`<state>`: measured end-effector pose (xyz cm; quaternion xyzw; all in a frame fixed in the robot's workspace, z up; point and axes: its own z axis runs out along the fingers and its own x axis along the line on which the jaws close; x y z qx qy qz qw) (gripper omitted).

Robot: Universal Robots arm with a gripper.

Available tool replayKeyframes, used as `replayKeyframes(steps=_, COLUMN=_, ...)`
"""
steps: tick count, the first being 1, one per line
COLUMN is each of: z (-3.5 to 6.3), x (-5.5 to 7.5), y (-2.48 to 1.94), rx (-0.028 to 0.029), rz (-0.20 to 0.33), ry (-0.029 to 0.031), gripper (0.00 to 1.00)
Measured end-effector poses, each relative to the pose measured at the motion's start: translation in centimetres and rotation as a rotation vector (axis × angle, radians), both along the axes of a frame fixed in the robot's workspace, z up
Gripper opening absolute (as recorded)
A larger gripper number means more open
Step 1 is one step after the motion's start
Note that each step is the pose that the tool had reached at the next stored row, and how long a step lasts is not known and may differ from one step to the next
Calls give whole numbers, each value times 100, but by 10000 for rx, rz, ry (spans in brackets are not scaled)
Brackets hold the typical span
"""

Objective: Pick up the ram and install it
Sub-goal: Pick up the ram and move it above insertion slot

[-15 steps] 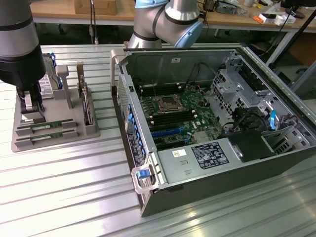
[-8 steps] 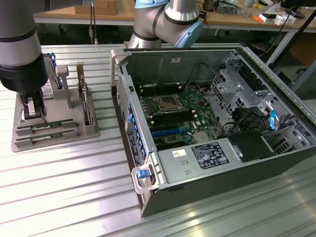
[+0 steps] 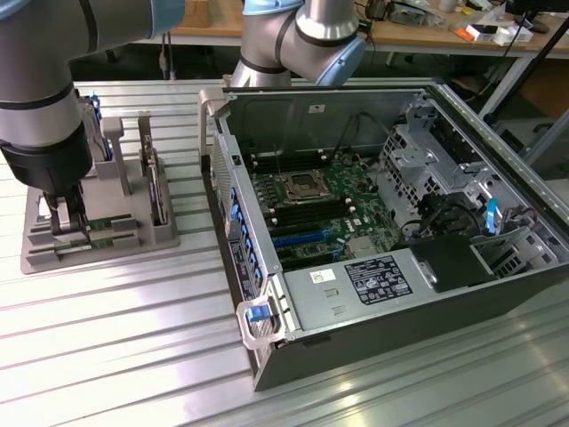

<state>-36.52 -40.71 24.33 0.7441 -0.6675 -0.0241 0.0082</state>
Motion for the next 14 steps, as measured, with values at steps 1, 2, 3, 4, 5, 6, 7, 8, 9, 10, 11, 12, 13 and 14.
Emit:
replayKeyframes(steps=1, z=-30, x=0, y=-2, rx=0, rz=1, ry=1, gripper=36)
replayKeyframes(steps=2, z=-53, x=1, y=-3, rx=0, rz=1, ry=1, gripper=36)
replayKeyframes(steps=3, z=-81, x=2, y=-3, rx=0, rz=1, ry=0, gripper=36)
replayKeyframes(steps=4, z=-103, x=6, y=-3, rx=0, rz=2, ry=1, gripper=36)
replayKeyframes(steps=5, z=-119, x=9, y=-2, rx=0, rz=2, ry=0, gripper=36)
replayKeyframes(steps=6, z=-163, x=14, y=0, rx=-1, rz=1, ry=1, gripper=36)
replayKeyframes(steps=7, z=-188, x=17, y=0, rx=-1, rz=1, ry=2, gripper=36)
replayKeyframes(steps=8, z=-218, x=20, y=1, rx=-1, rz=1, ry=1, gripper=36)
replayKeyframes(steps=9, z=-236, x=21, y=5, rx=1, rz=1, ry=0, gripper=36)
replayKeyframes(steps=10, z=-273, x=22, y=19, rx=0, rz=2, ry=1, gripper=36)
replayKeyframes(steps=11, z=-307, x=22, y=30, rx=0, rz=1, ry=1, gripper=36)
replayKeyframes(steps=12, z=-340, x=21, y=51, rx=0, rz=2, ry=0, gripper=36)
replayKeyframes(steps=13, z=-376, x=22, y=96, rx=-1, rz=2, ry=2, gripper=36)
replayKeyframes(steps=14, z=-384, x=19, y=148, rx=1, rz=1, ry=1, gripper=36)
